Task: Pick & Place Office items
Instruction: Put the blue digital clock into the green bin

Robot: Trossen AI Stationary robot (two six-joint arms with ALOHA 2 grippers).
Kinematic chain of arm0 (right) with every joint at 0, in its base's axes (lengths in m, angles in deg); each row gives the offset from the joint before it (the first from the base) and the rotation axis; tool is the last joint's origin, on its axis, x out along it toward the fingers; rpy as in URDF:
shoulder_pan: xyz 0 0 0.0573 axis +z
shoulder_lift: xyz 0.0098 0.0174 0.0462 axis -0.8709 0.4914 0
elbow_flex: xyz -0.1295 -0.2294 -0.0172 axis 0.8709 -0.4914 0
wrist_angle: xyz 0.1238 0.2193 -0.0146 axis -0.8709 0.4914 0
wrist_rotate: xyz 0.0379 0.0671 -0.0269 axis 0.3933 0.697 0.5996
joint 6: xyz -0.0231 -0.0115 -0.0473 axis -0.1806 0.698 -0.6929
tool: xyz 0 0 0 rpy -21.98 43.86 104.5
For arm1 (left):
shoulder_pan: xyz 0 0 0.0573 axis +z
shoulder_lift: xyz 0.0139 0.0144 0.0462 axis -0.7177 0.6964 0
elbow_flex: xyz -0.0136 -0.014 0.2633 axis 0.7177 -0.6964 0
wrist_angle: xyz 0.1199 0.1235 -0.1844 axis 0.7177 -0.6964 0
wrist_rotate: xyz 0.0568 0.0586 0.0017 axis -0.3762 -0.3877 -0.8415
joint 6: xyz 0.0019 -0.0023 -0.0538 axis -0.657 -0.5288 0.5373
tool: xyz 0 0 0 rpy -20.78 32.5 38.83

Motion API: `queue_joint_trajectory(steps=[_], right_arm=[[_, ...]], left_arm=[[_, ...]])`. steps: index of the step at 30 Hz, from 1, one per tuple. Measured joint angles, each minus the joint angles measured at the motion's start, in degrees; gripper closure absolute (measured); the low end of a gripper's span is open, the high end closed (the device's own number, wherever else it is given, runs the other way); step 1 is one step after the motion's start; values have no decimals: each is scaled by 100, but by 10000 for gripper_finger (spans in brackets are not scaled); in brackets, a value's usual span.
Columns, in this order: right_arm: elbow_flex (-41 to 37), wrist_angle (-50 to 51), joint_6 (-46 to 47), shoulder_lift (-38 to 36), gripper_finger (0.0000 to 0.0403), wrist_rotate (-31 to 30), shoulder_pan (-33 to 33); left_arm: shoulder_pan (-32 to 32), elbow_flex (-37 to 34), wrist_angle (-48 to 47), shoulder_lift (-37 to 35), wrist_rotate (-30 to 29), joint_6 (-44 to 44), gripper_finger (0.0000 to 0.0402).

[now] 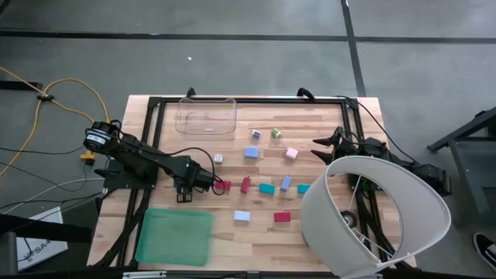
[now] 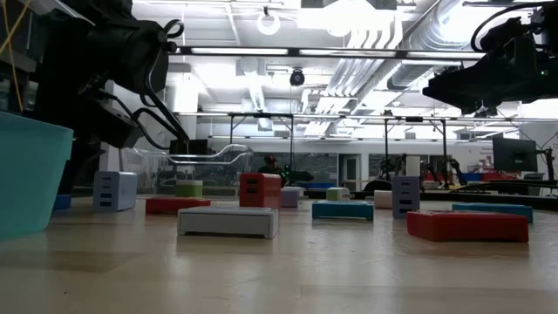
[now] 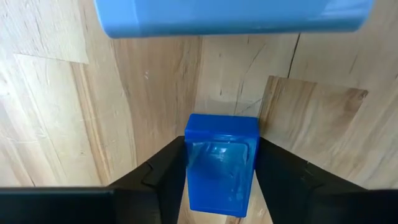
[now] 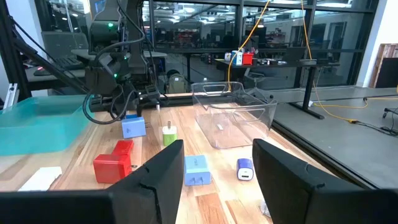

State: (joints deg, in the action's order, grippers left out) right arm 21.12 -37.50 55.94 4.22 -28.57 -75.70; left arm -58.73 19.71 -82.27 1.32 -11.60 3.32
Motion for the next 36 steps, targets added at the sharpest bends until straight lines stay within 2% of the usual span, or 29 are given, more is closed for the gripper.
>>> queue_joint_trajectory(steps=[4,22,36], right_arm=[[-1,-2,0,1,224,0,0],[1,-4,0,1,224,0,0],[0,-6,0,0,224,0,0]], left_arm=[[0,0,-3,-2,0,7,246],[0,2,-29,-56,7,72,245],[0,185,-606,-1014,39,542,245]])
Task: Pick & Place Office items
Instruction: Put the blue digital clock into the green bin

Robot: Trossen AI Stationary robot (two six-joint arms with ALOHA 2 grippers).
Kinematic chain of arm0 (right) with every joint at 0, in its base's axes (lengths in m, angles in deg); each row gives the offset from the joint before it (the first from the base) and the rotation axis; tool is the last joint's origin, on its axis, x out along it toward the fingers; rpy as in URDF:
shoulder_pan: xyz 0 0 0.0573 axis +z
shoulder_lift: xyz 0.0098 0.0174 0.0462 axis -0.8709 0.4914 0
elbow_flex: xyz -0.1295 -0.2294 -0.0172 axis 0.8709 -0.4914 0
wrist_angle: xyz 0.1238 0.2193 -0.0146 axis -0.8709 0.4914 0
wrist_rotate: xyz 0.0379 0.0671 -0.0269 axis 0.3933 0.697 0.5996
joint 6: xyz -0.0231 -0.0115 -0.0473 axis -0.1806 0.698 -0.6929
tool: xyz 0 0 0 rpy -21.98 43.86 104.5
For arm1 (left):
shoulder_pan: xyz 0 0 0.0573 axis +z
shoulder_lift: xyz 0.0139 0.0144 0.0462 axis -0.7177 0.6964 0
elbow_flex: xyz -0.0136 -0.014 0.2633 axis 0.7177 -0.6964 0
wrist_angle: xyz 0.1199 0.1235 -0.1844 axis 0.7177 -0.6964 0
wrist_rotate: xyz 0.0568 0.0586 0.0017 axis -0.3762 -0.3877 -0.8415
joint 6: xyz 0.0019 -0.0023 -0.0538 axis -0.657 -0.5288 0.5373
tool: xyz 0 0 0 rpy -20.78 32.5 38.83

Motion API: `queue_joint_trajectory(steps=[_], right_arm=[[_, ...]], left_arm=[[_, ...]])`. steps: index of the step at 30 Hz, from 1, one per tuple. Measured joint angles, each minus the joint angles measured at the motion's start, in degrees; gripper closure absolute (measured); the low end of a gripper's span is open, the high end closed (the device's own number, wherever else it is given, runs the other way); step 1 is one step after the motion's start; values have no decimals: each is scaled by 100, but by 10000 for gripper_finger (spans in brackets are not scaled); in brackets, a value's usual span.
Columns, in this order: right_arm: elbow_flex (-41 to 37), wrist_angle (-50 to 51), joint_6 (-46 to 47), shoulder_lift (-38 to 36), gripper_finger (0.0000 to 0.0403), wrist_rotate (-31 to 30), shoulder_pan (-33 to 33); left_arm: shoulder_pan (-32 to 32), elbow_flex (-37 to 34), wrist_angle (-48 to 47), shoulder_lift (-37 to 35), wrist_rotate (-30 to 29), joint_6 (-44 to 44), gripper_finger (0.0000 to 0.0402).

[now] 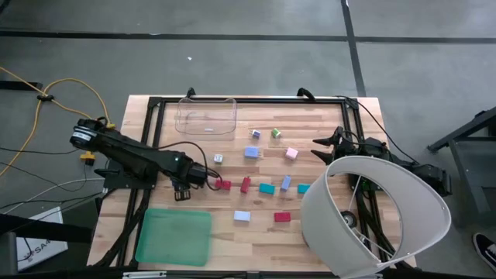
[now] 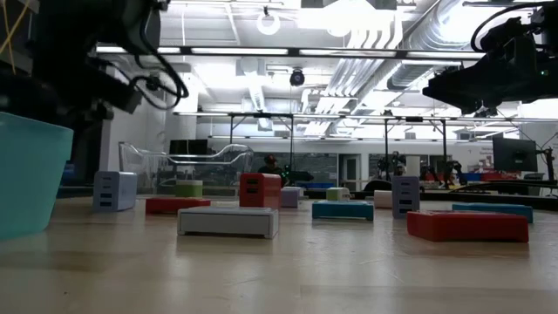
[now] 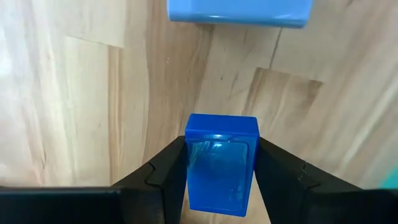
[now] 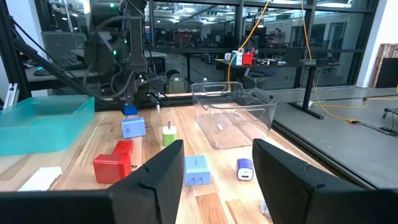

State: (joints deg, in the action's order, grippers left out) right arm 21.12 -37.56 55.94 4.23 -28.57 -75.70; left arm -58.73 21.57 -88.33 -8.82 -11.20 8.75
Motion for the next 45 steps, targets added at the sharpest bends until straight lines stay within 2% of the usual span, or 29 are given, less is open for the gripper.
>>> queue_joint_trajectory(steps=[10,15,18,26,33,38,45], right_arm=[[0,0,0,1,224,0,0],[-1,0,0,1,224,0,0],[-1,0,-1,0,224,0,1],[1,0,-1,-1,224,0,0],[0,0,-1,0,224,0,1],[1,0,-1,1,224,-1,2],[1,0,0,-1,224,-2,0]], left_arm=[[-24,933,-985,-148,190,135,245],[-327,1383,-1237,-147,217,292,245],[-693,1474,-1236,-147,220,615,245],[-1936,1536,-1212,-145,350,2127,245],[-3055,1570,-779,-51,410,3230,245],[-3570,1570,-512,268,411,3650,245],[-3984,1570,-145,851,601,3907,245]])
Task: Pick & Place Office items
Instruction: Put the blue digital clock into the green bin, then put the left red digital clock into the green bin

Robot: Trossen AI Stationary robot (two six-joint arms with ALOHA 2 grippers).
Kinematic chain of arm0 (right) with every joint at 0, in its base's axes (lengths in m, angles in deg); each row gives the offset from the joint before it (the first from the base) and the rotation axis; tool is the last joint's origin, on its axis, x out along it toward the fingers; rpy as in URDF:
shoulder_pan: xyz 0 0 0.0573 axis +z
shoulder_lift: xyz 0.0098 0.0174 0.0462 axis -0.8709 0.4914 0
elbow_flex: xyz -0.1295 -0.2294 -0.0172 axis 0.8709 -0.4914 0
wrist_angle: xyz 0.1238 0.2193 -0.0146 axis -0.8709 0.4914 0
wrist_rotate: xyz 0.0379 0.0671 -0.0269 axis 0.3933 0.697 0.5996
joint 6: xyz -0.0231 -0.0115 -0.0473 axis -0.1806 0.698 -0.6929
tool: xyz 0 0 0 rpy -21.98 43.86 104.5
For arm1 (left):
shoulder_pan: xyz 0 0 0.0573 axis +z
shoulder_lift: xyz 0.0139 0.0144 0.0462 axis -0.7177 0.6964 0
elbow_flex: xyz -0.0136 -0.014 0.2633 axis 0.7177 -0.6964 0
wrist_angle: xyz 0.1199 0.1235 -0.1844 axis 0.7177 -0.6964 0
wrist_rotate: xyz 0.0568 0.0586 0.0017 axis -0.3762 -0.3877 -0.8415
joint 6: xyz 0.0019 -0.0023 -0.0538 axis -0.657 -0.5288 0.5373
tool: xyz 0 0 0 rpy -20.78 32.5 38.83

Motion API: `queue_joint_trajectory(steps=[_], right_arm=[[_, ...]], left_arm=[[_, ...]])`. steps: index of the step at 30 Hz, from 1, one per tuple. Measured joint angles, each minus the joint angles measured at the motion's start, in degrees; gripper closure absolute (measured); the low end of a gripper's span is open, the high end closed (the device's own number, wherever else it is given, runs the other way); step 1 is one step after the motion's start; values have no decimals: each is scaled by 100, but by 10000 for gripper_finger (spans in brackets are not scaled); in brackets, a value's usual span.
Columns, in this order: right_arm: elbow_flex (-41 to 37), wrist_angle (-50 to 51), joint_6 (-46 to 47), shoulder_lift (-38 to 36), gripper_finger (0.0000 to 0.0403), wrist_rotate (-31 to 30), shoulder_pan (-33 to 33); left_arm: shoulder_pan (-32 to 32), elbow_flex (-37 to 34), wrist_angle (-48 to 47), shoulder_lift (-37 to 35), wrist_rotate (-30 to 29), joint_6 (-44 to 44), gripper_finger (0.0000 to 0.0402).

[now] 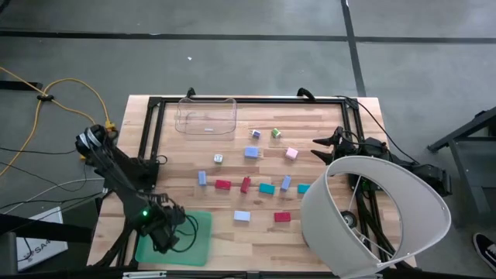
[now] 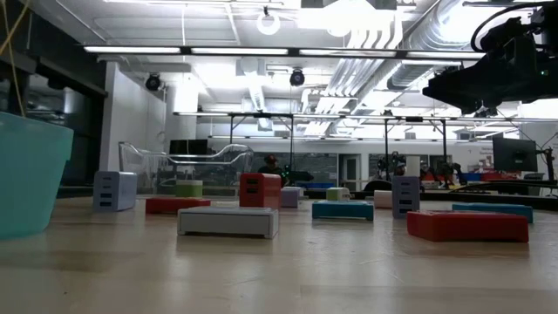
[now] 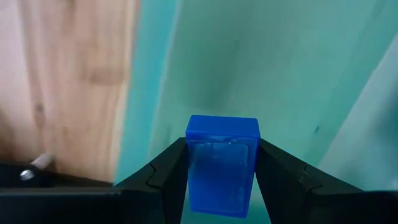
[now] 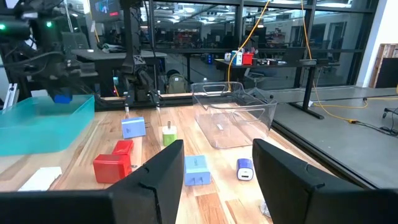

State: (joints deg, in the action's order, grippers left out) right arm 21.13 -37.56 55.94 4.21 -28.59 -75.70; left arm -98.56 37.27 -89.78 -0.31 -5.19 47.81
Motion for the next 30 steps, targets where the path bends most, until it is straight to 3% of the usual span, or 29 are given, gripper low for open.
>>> queue_joint_trajectory(steps=[17,30], right_arm=[[-2,0,-1,1,224,1,2],[0,0,0,2,224,2,1]], left_arm=[[-1117,0,1157,870,77,1054,245],[-1230,-2,1235,928,101,1217,224]])
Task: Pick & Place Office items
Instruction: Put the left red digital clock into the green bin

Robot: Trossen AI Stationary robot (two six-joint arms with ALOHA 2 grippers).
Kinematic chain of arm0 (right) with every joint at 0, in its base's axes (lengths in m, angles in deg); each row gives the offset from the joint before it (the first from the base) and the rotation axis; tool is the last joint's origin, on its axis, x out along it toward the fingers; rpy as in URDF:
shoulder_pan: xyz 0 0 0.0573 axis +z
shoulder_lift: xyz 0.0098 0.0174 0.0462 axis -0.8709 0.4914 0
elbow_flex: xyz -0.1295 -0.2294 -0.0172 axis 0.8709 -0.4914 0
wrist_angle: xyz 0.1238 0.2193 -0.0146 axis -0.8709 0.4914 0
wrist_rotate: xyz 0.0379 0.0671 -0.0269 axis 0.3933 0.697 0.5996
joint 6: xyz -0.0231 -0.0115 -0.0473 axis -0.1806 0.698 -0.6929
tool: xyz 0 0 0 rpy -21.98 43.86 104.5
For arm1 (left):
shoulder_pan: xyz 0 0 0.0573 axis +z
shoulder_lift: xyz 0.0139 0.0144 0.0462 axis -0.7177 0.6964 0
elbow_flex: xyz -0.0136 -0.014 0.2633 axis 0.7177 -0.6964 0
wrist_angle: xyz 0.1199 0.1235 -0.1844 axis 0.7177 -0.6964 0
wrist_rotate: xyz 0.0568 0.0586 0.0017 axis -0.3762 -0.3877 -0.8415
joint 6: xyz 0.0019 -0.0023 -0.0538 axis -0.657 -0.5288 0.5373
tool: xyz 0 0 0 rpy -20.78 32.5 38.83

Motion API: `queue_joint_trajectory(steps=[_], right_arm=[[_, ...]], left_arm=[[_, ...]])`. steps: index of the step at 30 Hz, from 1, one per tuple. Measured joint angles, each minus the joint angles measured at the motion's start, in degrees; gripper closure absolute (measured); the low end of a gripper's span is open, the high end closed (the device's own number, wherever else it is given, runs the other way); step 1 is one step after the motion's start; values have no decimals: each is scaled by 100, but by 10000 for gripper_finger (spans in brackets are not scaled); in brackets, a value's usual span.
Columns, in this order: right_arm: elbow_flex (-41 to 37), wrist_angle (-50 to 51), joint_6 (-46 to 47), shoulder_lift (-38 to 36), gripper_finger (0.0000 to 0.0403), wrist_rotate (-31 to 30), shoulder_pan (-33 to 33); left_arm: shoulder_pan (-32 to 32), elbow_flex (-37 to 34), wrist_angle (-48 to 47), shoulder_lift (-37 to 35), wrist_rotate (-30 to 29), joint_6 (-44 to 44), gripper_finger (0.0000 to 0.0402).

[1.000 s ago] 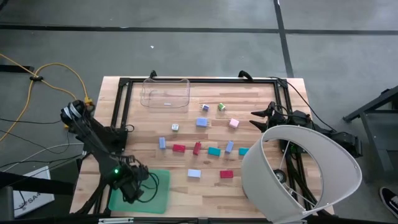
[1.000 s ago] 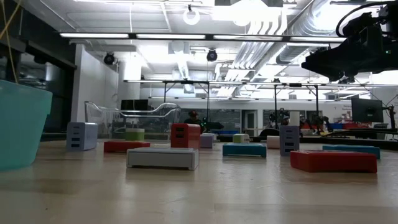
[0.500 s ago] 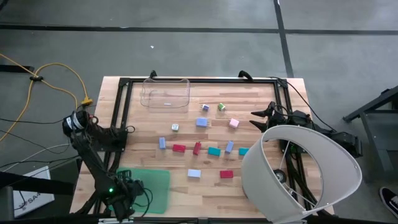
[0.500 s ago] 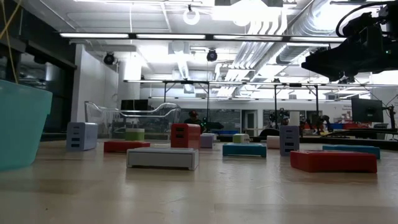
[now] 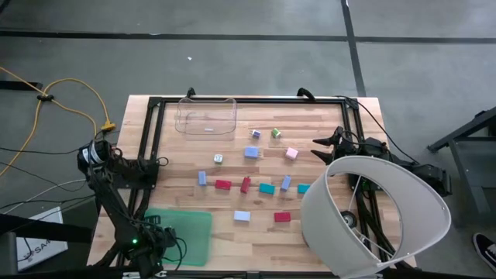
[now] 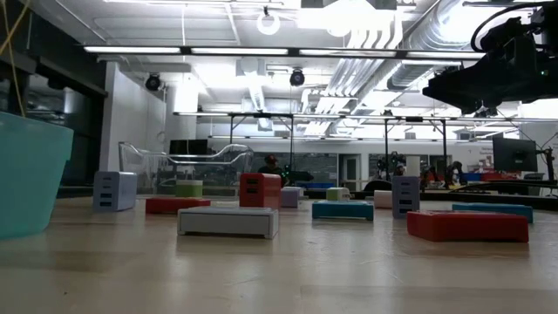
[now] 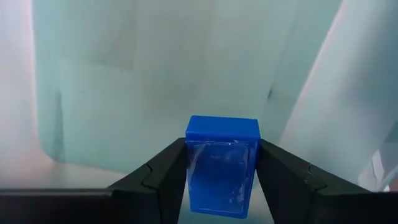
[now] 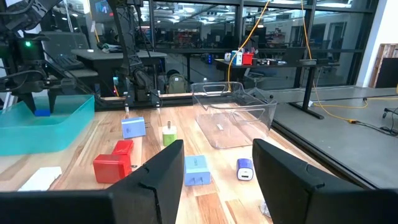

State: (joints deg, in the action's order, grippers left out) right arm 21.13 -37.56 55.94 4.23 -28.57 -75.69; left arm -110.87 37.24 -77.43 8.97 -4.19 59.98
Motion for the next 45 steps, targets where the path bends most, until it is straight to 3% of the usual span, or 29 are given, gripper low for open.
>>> queue_joint_trajectory(steps=[18,29,45], right_arm=[[-2,0,0,0,224,-2,-1],[-1,0,0,0,224,-2,-1],[-2,0,-1,0,224,0,0]], left_arm=[[83,-2,38,-90,-45,90,215],[174,-2,-430,-758,-632,-63,215],[932,-2,-641,-1456,-663,-1186,216]])
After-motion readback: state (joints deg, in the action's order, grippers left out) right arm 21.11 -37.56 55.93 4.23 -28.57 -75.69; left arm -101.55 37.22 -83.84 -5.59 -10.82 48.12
